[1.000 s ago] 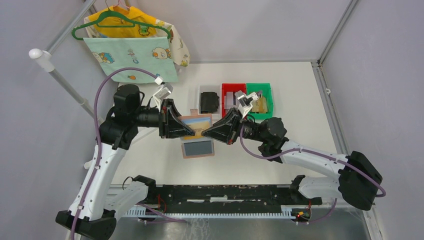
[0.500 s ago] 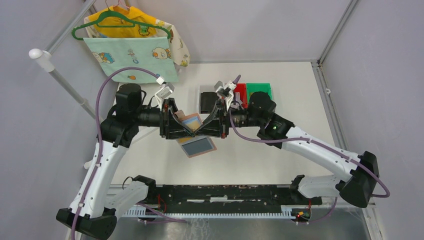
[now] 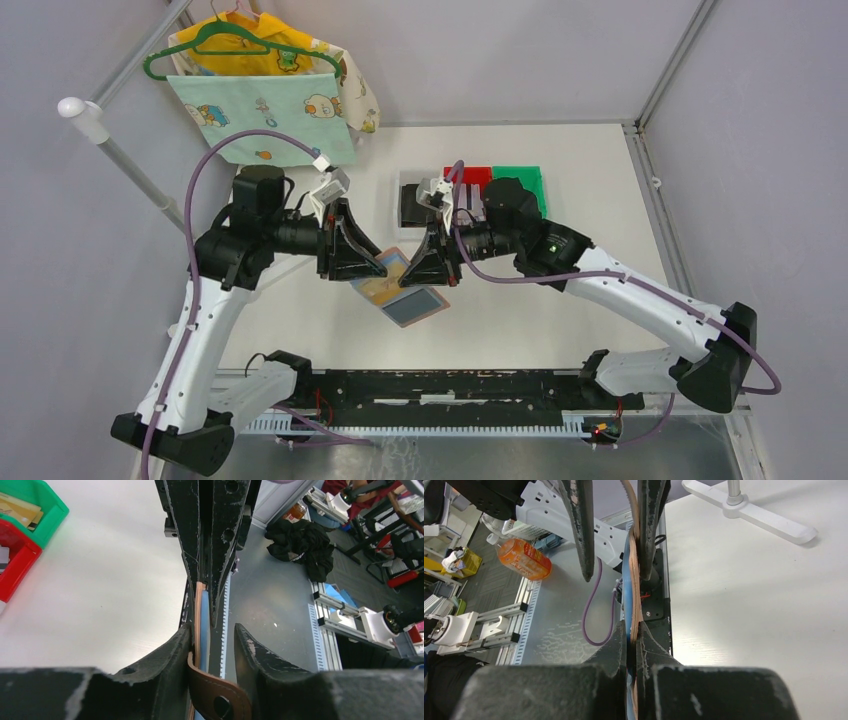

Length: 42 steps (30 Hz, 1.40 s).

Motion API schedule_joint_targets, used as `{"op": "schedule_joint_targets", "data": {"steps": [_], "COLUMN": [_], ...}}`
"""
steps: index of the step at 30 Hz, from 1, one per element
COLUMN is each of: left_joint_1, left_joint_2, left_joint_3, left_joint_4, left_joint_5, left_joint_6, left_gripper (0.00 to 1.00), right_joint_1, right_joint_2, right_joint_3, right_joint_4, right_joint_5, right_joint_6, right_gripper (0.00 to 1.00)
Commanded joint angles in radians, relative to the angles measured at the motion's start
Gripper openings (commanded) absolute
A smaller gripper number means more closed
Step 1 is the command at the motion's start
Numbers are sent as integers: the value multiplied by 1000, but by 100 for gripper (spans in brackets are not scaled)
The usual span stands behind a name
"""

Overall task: Take the credit cards out of the card holder
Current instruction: Remove the credit card from the card holder.

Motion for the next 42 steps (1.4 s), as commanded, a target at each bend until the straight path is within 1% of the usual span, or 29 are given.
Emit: {"op": "schedule_joint_targets", "data": {"steps": [1, 4, 7, 8, 13, 16, 21, 24, 26, 29, 30, 31, 32, 33, 34, 35, 38, 39, 40, 41, 42], "left_joint_1": [-3, -4, -4, -4, -4, -4, -3, -2, -4, -3, -3, -4, -4, -4, -2, -2, 3, 9, 15, 21, 28], "left_joint_2": [2, 2, 7, 10, 36, 57, 73, 70, 64, 61, 61, 63, 64, 66, 67, 67, 60, 58, 54, 49, 43], "left_joint_3": [37, 22, 22, 27, 82, 105, 112, 89, 69, 57, 55, 56, 57, 57, 54, 50, 18, 10, 5, -5, -16], "left_joint_4": [-113, -203, -270, -284, -286, -286, -286, -286, -286, -286, -286, -286, -286, -283, -273, -250, -112, -87, -58, -14, 36], "left_joint_5": [39, 55, 47, 46, 77, 110, 142, 143, 140, 135, 134, 131, 127, 124, 121, 113, 60, 48, 36, 22, -5], "left_joint_6": [155, 231, 302, 312, 292, 273, 262, 266, 269, 270, 271, 270, 271, 266, 253, 225, 51, 25, -5, -44, -115], "left_gripper": [44, 50, 49, 47, 25, 22, 25, 24, 20, 7, 3, 2, 2, 2, 2, 2, 2, 2, 2, 2, 2], "right_joint_1": [-2, -2, -2, -2, -2, -2, -2, -1, -1, -2, -2, -2, -3, -4, -8, -16, -47, -57, -71, -79, -80], "right_joint_2": [3, 26, 31, 28, 28, 27, 33, 38, 39, 40, 37, 32, 27, 24, 20, 14, -39, -70, -96, -127, -152], "right_joint_3": [83, 130, 146, 145, 142, 145, 146, 150, 155, 162, 155, 144, 136, 133, 132, 128, 88, 72, 57, 50, 45], "right_joint_4": [-1, -35, -43, -40, -56, -87, -99, -88, -78, -53, -35, -6, 11, 19, 23, 29, 61, 72, 78, 75, 66], "right_joint_5": [-31, -42, -52, -51, -67, -67, -74, -85, -90, -94, -94, -94, -89, -81, -68, -50, 49, 89, 138, 190, 256], "right_joint_6": [-19, -32, -40, -40, -52, -84, -93, -87, -82, -75, -67, -55, -48, -48, -48, -44, -50, -58, -65, -71, -83], "right_gripper": [0, 0, 0, 0, 0, 0, 0, 0, 0, 1, 6, 17, 25, 31, 33, 38, 62, 69, 74, 76, 78]}}
